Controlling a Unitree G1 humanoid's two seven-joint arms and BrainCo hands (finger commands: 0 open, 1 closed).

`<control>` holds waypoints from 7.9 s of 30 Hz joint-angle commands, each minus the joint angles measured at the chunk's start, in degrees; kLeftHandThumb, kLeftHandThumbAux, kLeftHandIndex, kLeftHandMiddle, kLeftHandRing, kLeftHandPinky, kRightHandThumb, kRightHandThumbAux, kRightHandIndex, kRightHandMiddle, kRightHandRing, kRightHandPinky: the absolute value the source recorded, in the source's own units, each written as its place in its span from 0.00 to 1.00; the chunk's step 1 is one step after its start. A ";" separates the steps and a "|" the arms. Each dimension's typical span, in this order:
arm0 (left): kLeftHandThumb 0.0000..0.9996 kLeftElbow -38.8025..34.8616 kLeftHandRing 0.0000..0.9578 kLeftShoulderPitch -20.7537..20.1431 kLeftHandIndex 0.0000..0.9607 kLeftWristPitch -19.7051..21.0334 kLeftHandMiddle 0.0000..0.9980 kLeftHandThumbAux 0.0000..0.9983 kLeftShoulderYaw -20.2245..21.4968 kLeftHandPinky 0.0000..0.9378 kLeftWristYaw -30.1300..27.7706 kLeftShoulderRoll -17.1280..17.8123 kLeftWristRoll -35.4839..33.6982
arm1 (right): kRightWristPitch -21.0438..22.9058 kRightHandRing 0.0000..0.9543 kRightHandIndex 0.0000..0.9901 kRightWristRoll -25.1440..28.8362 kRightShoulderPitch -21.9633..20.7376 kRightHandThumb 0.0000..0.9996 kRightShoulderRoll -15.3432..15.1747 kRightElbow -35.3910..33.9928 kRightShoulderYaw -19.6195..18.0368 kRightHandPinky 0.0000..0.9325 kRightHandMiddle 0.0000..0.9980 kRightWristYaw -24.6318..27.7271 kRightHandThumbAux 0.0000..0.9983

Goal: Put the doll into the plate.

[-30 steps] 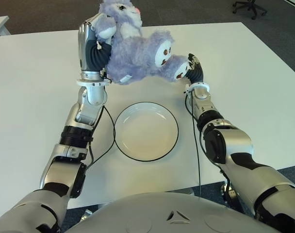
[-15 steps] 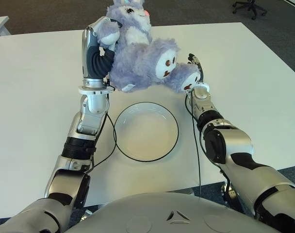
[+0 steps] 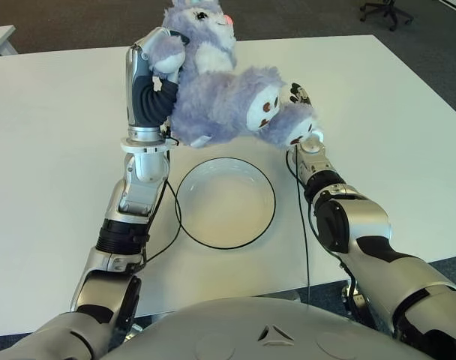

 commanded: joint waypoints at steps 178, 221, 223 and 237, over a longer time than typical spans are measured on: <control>0.85 -5.64 0.85 9.01 0.42 6.19 0.55 0.67 -0.15 0.86 -12.37 -2.27 -0.92 | 5.02 0.03 0.07 0.58 6.70 0.08 1.23 3.93 -0.27 0.03 0.04 0.27 0.72; 0.85 -7.72 0.84 12.09 0.42 9.93 0.54 0.67 -0.93 0.87 -17.07 -3.89 -7.09 | 4.89 0.03 0.07 0.98 6.89 0.09 1.11 3.88 -0.66 0.03 0.05 0.62 0.72; 0.85 -7.78 0.84 12.16 0.42 9.96 0.54 0.67 -0.94 0.87 -17.26 -3.85 -7.20 | 4.90 0.03 0.07 0.99 6.89 0.09 1.11 3.88 -0.67 0.03 0.05 0.62 0.72; 0.85 -8.75 0.83 13.54 0.42 9.94 0.54 0.67 -1.26 0.87 -18.68 -3.71 -7.91 | 4.76 0.02 0.07 0.94 6.93 0.10 1.16 3.83 -0.60 0.03 0.04 0.44 0.72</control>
